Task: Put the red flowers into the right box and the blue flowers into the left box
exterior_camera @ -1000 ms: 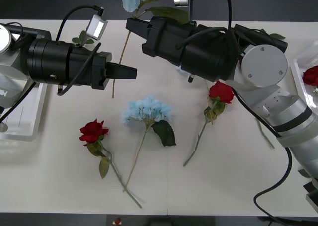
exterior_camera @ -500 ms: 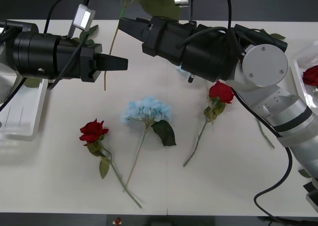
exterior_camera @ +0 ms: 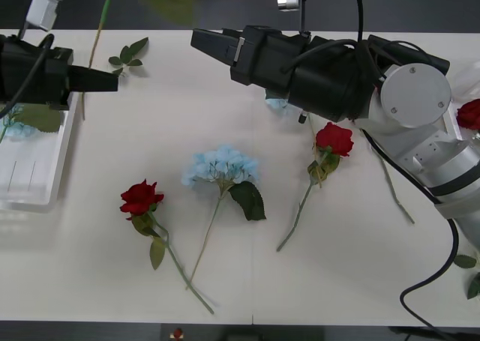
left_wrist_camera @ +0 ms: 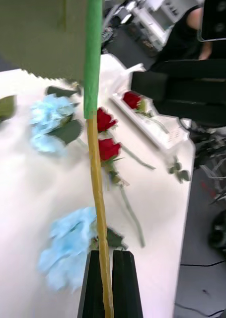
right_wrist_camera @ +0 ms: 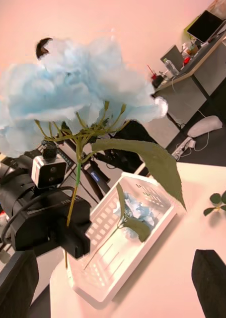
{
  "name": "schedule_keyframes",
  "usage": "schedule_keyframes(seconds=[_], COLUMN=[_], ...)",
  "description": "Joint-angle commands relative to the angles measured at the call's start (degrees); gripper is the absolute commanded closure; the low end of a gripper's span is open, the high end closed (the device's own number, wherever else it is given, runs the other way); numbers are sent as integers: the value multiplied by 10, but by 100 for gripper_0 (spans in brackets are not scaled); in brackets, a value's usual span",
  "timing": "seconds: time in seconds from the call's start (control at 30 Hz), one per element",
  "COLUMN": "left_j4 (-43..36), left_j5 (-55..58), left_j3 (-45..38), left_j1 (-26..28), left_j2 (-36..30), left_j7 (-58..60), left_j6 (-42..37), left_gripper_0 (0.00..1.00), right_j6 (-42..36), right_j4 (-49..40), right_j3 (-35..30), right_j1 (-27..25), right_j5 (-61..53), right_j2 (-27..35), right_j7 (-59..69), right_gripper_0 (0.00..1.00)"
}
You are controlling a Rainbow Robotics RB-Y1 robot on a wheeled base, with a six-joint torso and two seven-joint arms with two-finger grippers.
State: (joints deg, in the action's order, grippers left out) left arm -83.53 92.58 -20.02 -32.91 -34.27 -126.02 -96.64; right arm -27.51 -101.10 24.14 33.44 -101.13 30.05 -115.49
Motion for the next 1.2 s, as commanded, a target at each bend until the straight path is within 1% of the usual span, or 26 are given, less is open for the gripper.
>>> schedule_keyframes(seconds=[0.03,0.17,0.2,0.37,0.5,0.63,0.73,0.83,1.0,1.1,1.2], left_j4=[-3,-3,-3,-3,-3,-3,-3,-2,1,21,65], left_j5=[-59,-129,-137,-227,-308,-404,-460,-520,-575,-594,-598], left_j3=[-49,-94,-98,-127,-136,-137,-137,-137,-136,-122,-99], left_j1=[-16,-16,-16,-5,1,7,10,14,25,29,29], left_j2=[-41,-71,-77,-114,-138,-156,-159,-159,-159,-159,-161], left_j7=[17,10,10,1,-5,-7,-6,0,16,48,68], left_j6=[-40,-67,-67,-64,-51,-29,-13,0,8,13,34], left_gripper_0=[100,100,100,100,100,100,100,100,100,100,100], right_j6=[0,1,1,-17,-68,-141,-192,-255,-323,-374,-419], right_j4=[-16,-27,-28,-36,-25,-4,19,42,41,37,36], right_j3=[-2,-3,-2,-2,-2,-2,-2,-2,-2,-2,9], right_j1=[27,27,27,24,24,24,24,25,25,25,24], right_j5=[-28,-60,-65,-77,-76,-74,-70,-26,71,139,204], right_j2=[40,89,97,174,240,314,347,372,391,393,394], right_j7=[-33,-40,-41,-44,-38,-30,-22,18,120,177,239], right_gripper_0=[10,8,9,8,8,8,8,8,8,8,8])
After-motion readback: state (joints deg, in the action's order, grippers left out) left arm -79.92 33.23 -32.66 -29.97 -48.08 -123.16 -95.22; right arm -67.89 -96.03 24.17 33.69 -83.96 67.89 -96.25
